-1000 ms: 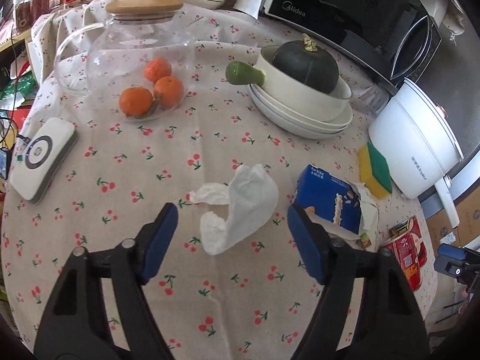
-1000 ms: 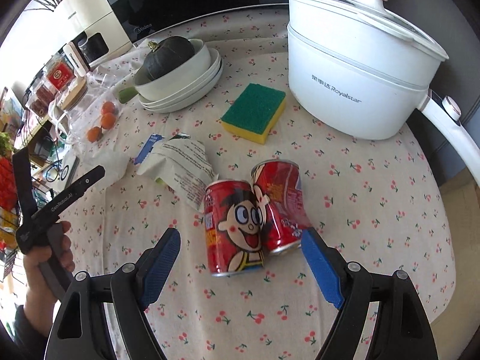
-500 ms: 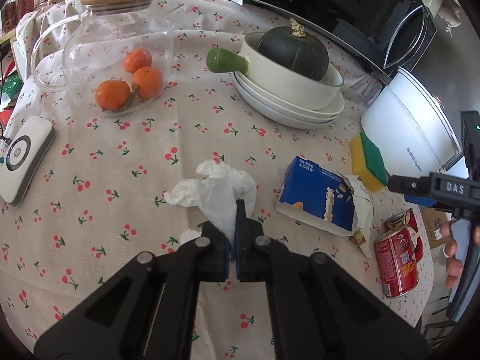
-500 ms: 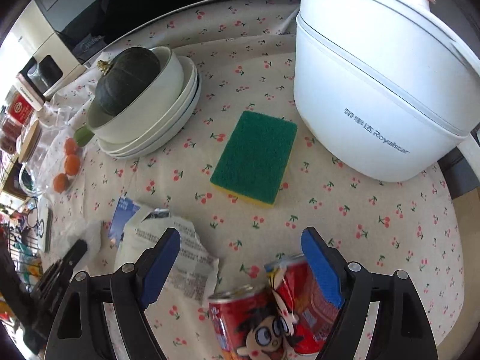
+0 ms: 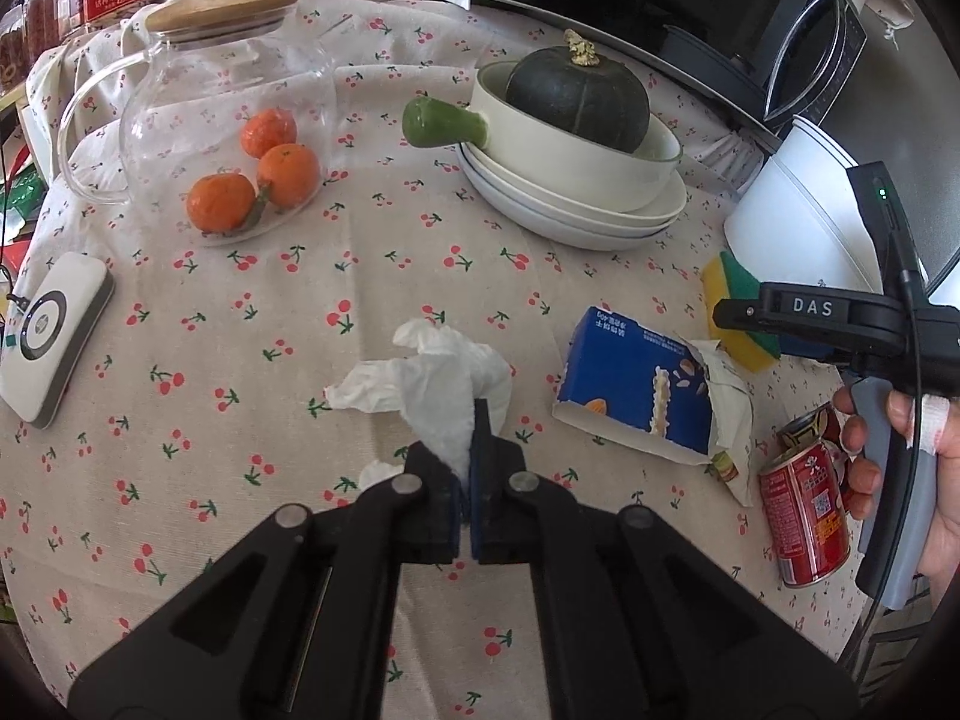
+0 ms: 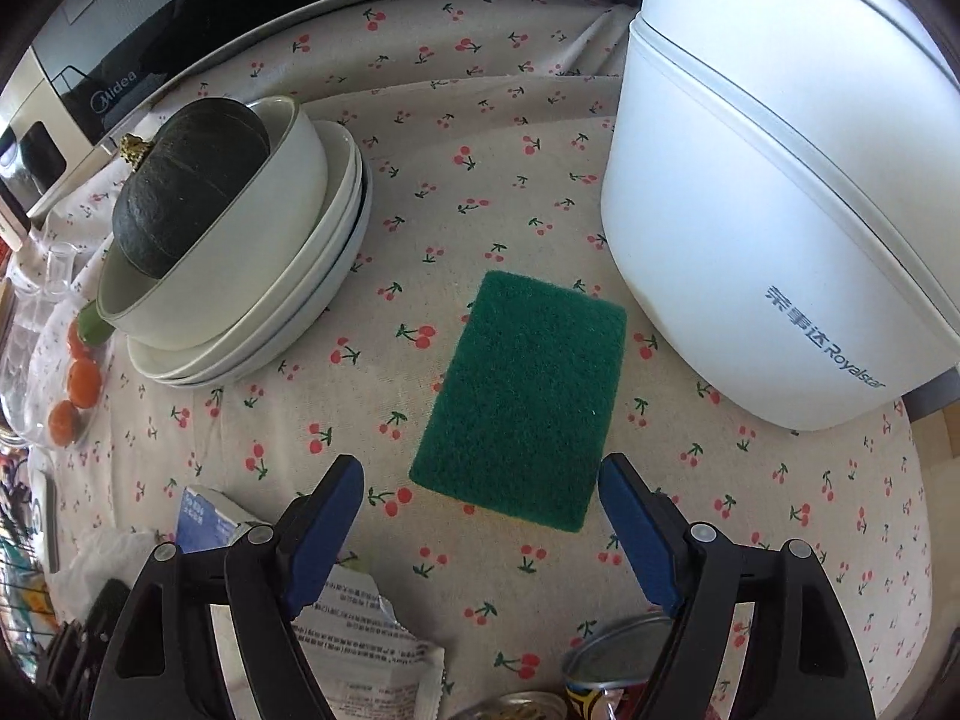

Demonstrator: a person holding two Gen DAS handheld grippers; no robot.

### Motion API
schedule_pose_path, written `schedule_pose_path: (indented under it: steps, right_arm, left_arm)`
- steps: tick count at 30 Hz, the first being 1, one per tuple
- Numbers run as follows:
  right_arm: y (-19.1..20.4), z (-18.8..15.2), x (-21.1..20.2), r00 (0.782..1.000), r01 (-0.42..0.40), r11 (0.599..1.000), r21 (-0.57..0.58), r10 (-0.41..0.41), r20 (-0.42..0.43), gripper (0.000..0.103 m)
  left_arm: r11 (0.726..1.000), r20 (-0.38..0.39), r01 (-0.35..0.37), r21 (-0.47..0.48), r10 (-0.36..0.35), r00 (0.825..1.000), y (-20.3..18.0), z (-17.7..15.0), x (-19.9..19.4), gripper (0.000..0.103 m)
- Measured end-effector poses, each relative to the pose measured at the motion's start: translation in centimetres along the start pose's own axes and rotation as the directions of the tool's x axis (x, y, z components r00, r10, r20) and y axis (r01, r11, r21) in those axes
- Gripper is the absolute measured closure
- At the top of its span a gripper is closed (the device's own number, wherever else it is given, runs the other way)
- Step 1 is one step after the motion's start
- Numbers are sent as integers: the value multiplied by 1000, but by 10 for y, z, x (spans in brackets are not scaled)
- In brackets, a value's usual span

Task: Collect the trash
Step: 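Grasp the white tissue with the left tool while the right tool grasps the green sponge, then carry tissue and sponge to the bin and open both tools to drop them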

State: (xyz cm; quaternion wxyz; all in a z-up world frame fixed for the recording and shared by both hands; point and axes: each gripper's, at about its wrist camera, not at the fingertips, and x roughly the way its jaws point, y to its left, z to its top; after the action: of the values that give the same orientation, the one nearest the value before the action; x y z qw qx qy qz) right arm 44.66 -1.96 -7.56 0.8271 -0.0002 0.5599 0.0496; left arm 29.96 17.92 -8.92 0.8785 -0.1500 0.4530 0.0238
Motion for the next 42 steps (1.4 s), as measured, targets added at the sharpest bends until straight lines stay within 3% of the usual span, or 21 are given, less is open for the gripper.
schedule_pose_path:
  steps: [5, 8, 17, 21, 28, 33, 42]
  right_arm:
    - [-2, 3, 12, 999, 53, 999, -4, -53, -5, 39]
    - [-4, 2, 6, 999, 46, 999, -15, -46, 22, 44]
    - [1, -30, -89, 988, -37, 992, -124, 55, 142, 45]
    - [-14, -64, -138, 981, -58, 987, -149, 84, 177, 45]
    - [-74, -159, -192, 983, -50, 985, -164, 78, 166, 44]
    - [-119, -225, -210, 986, -40, 990, -138, 62, 157, 44]
    - [-181, -297, -221, 987, -61, 995, -83, 72, 143, 44]
  left_arm:
    - [1000, 0, -5, 10, 5, 1000, -2, -1, -1, 101]
    - [1000, 1, -11, 18, 11, 1000, -4, -2, -3, 101]
    - [998, 22, -9, 62, 8, 1000, -29, -11, -48, 102]
    - [993, 38, -16, 117, 12, 999, -51, -20, -81, 102]
    - [984, 15, 28, 177, -31, 999, -81, -67, -130, 102]
    - [974, -17, 40, 223, -37, 999, -102, -103, -148, 102]
    - [948, -66, 108, 300, -92, 994, -143, -154, -159, 102]
